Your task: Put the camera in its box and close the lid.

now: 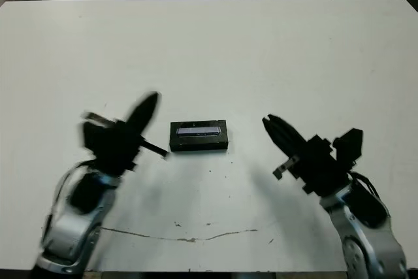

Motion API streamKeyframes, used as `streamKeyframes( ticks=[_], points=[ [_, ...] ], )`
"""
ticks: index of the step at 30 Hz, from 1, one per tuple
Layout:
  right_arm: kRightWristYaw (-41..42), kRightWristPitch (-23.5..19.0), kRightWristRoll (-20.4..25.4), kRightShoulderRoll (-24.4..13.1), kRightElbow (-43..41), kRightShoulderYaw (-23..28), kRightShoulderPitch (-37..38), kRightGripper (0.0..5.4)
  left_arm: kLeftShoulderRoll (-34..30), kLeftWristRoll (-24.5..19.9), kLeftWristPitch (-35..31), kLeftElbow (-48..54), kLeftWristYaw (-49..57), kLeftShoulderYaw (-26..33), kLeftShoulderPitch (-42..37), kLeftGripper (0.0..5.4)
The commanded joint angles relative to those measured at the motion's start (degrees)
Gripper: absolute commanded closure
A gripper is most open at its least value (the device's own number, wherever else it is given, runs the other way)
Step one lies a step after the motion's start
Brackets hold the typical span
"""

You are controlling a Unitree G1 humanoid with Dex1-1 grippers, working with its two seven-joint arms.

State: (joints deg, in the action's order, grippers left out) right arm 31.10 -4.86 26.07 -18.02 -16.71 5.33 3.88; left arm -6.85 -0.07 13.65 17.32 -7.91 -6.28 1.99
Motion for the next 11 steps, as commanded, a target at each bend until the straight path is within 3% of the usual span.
streamKeyframes(
  ticks=[1, 4, 7, 11],
  points=[
    [-4.0, 1.7, -3.3, 3.1, 1.8, -0.9, -2.0, 5.40, -2.2, -1.8, 4.8, -3.9, -0.9, 4.7, 1.3, 5.39],
    [-9.7, 2.2, -8.2, 5.4, 1.9, -1.8, -3.4, 5.40, -2.5, -2.6, 8.0, -6.9, -0.7, 7.4, 1.2, 5.39],
    [-11.7, 4.0, -10.4, 7.0, 3.9, -2.1, -4.9, 5.40, -1.1, -3.3, 9.1, -9.2, 0.9, 9.4, 0.8, 5.39],
    [-14.0, 2.5, -12.2, 7.5, 3.5, -2.5, -5.2, 5.40, 1.2, -5.7, 5.8, -10.0, 3.2, 11.1, 0.2, 5.39]
  ],
)
